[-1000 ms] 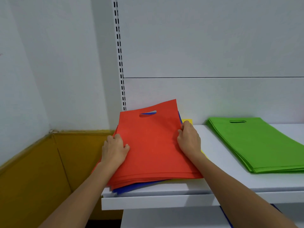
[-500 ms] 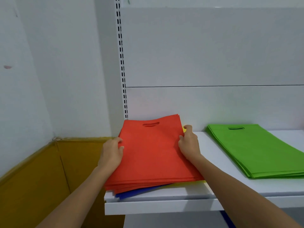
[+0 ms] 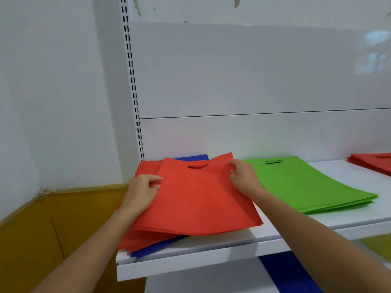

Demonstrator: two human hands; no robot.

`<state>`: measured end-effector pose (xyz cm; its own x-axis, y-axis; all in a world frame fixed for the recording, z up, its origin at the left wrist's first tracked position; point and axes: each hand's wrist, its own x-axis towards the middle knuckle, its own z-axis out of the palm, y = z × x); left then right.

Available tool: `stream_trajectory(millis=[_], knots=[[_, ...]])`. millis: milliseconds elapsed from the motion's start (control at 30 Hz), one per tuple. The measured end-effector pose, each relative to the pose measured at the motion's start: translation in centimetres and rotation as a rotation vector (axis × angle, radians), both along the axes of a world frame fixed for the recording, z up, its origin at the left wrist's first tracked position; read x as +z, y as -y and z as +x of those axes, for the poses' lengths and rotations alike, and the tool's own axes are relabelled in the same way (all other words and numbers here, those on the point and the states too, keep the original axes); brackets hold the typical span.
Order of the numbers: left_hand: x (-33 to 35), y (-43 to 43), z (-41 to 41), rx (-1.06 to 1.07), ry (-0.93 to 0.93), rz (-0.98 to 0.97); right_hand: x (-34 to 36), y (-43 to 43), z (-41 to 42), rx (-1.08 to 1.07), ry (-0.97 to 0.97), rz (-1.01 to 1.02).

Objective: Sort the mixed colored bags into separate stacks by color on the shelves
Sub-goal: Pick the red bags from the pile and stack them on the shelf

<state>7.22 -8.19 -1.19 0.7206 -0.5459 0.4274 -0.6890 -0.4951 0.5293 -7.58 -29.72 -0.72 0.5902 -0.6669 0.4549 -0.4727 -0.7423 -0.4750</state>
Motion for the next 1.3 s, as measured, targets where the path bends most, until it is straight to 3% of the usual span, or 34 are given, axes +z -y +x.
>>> stream_trajectory(millis=[333, 600, 900, 1100, 1300], knots=[[1.0, 12.4, -10.3, -0.295, 0.088, -0.036, 2.9, 7.7, -16.4, -0.309, 0.070, -0.063], [1.0, 25.1, -27.2, -0.641, 0.116, -0.032, 3.0, 13.7, -37.9, -0.584, 0.058, -0.082], [-0.5, 35.6, -46.6, -0.763, 0.118, 0.037, 3.0, 18.4, -58.4, -0.771, 0.042, -0.058], [-1.6, 41.9, -54.1, -0.875, 0.068, 0.029, 1.7, 23.5, -66.5, -0.853, 0.017, -0.038], [-2.2, 49.9, -56.7, -0.927, 0.094, 0.031, 0.6, 30.6, -69.4, -0.887, 0.016, -0.026]])
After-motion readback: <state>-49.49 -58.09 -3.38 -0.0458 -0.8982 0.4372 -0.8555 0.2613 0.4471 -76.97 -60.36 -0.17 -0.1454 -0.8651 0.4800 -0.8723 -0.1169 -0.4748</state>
